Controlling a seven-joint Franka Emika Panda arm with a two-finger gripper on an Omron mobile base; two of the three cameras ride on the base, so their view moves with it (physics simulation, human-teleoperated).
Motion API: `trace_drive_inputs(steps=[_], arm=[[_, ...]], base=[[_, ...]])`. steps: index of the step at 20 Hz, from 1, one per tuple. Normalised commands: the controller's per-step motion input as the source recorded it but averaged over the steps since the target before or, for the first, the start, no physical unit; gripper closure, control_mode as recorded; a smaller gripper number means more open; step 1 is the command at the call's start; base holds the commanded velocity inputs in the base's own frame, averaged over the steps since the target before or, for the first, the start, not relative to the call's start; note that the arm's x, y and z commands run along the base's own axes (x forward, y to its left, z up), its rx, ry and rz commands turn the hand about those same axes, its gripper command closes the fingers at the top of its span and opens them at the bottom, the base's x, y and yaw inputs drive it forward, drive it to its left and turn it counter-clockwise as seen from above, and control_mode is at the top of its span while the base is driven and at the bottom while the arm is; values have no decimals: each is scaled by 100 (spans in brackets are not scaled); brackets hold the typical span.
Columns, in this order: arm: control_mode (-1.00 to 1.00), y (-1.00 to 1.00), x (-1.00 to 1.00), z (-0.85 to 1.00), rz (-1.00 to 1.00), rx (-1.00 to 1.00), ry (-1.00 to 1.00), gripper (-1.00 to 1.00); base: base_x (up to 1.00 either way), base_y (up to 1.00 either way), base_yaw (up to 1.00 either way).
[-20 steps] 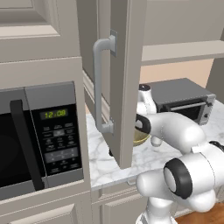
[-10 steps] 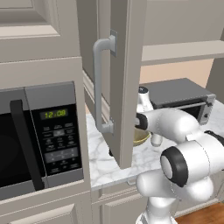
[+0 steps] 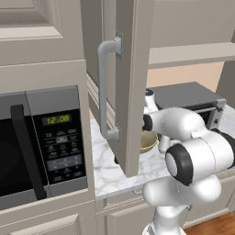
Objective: Retrieve the bottle and the shaker from the cabinet and place them next to the mixing bowl on the counter. Then add garlic from the fridge to the mixing bowl.
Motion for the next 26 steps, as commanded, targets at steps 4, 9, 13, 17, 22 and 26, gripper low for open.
trace_drive_inputs(steps=[4,9,13,17,22,26], arm=[[-100,0,0,-27,0,0,0,100],[-100,0,0,-33,0,0,0,100],[-100,0,-1,-24,0,0,0,100],[-100,0,0,-8,0,0,0,100],[-100,0,0,0,0,0,0,-100],[-100,0,0,0,0,0,0,-100]], base=[[0,0,0],[0,0,0],[0,0,0],[0,0,0],[0,0,0],[0,0,0]])
